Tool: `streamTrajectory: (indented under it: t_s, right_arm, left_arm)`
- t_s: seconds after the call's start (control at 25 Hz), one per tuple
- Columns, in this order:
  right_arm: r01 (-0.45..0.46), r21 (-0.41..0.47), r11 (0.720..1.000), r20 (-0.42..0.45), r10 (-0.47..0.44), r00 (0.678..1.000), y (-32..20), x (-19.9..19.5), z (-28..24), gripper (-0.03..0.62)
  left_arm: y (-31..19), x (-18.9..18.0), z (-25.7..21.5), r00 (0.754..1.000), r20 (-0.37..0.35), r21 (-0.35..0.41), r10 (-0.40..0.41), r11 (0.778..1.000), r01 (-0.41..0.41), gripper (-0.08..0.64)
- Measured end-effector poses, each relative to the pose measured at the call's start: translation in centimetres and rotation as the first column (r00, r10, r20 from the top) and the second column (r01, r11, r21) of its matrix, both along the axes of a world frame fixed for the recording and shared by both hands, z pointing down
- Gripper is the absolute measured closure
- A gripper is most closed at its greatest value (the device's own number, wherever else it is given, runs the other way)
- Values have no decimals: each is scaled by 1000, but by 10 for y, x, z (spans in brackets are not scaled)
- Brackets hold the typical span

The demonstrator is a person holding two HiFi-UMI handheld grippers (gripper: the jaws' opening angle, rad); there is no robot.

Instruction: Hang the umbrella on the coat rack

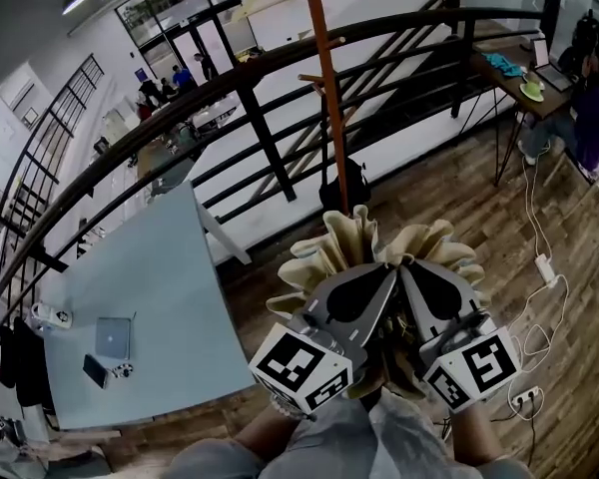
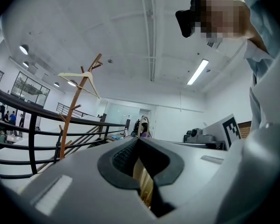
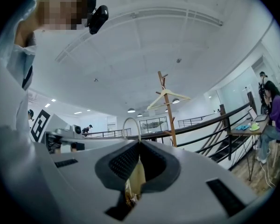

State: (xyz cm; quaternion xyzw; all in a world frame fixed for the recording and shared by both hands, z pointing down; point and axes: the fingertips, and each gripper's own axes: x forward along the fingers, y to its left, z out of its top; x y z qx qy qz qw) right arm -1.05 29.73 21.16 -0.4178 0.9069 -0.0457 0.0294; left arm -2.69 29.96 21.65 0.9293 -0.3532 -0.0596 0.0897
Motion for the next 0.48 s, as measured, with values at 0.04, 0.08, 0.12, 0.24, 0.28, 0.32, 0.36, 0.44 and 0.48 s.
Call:
streamTrajectory:
  t_s: [0.04, 0.08, 0.12, 0.24, 0.28, 0.32, 0.36, 0.44, 0.48]
  right_arm:
    - [-1, -1, 1000, -3, 1, 1000, -5, 2, 1, 589]
    - [0, -2, 1000, -6, 0, 1000, -11, 4, 3, 588]
    - [1, -3, 1000, -10, -1, 1000, -16, 6, 4, 588]
    - [3, -7, 1000, -15, -3, 1000, -35, 11, 6, 589]
    - [4, -9, 1000, -15, -4, 1000, -44, 13, 6, 589]
    - [4, -13, 1000, -15, -4, 1000, -53, 14, 7, 589]
    - [6, -18, 1000, -15, -6, 1000, -63, 16, 8, 589]
    - [14, -24, 1000, -14, -14, 1000, -83, 19, 7, 589]
    - [19, -25, 1000, -15, -19, 1000, -92, 20, 7, 588]
  left_arm:
    - [-5, 2, 1, 1000, -1, -1, 2, 1000, -2, 551]
    - [-11, 4, 3, 1000, -2, -3, 3, 1000, -3, 551]
    - [-16, 6, 4, 1000, -4, -4, 4, 1000, -4, 551]
    - [-36, 12, 6, 1000, -10, -9, 6, 1000, -6, 551]
    - [-44, 13, 7, 1000, -12, -12, 6, 1000, -7, 551]
    - [-53, 15, 8, 1000, -14, -16, 6, 1000, -6, 551]
    - [-63, 16, 8, 1000, -15, -19, 6, 1000, -6, 551]
    - [-83, 19, 8, 1000, -17, -20, 8, 1000, -8, 551]
    - [-93, 21, 7, 1000, -19, -19, 8, 1000, -8, 551]
